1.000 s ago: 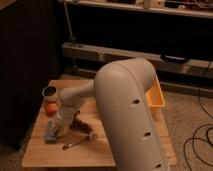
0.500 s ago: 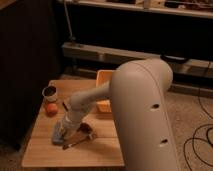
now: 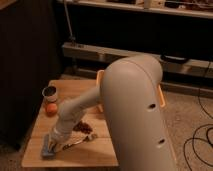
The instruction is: Wipe table surface with sponge
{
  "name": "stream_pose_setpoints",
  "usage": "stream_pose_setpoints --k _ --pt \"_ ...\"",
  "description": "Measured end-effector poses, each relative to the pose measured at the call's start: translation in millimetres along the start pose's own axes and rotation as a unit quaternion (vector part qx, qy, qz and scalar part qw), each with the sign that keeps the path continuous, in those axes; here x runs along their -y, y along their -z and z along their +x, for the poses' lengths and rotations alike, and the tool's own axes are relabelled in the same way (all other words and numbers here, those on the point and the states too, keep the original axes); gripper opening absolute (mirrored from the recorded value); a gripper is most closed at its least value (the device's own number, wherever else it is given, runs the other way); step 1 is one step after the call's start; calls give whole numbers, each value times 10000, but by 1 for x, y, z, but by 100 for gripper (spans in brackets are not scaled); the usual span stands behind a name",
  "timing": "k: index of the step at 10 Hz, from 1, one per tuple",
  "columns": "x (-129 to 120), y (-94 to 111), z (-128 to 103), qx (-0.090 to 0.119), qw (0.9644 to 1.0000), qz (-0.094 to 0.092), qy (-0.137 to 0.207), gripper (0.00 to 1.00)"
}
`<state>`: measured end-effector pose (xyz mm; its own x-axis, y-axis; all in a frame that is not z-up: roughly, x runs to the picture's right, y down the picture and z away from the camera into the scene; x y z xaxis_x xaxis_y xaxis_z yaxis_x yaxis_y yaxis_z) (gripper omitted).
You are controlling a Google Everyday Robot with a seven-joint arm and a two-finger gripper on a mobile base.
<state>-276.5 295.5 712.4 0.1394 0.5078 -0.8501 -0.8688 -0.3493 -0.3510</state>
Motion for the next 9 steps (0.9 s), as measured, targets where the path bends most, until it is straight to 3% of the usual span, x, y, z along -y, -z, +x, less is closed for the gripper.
stream_pose_setpoints --k 2,4,7,9 --pt "-15 -13 11 -207 9996 73 157 0" --pt "-34 -21 5 -358 9983 155 425 0" --pt "-65 -25 -18 -470 9952 334 785 0" --pt "-69 -15 -42 -429 9941 468 879 0"
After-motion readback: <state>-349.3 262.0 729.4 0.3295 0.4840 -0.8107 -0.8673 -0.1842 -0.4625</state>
